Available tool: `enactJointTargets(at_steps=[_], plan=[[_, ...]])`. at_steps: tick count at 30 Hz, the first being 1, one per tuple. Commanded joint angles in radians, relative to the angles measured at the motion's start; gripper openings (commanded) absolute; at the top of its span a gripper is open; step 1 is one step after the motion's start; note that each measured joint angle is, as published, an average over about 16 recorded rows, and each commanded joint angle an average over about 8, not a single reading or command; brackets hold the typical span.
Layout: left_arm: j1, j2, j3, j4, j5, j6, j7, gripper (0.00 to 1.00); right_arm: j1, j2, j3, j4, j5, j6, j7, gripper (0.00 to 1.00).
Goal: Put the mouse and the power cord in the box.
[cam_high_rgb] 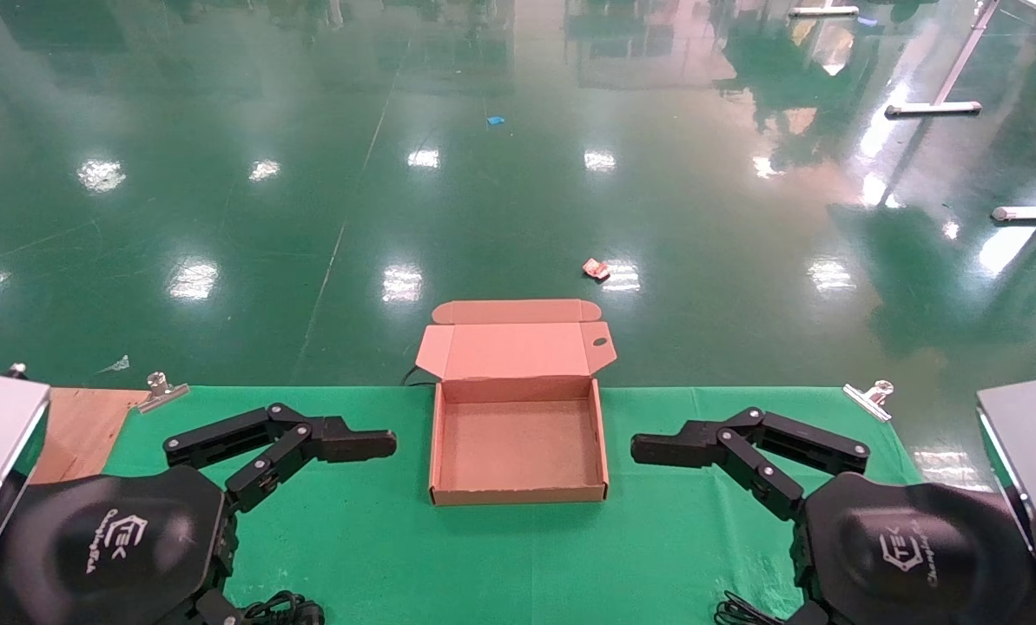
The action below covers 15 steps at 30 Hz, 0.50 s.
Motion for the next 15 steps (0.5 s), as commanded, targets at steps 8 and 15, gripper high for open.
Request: enactJointTargets(at_steps=[8,15], plan=[[0.000,0.000,0.000,0.000,0.000,0.000,0.000,1.00,0.000,0.000,0.000,0.000,0.000,0.000,0.000,1.00],[0.000,0.000,0.000,0.000,0.000,0.000,0.000,1.00,0.000,0.000,0.000,0.000,0.000,0.000,0.000,1.00]])
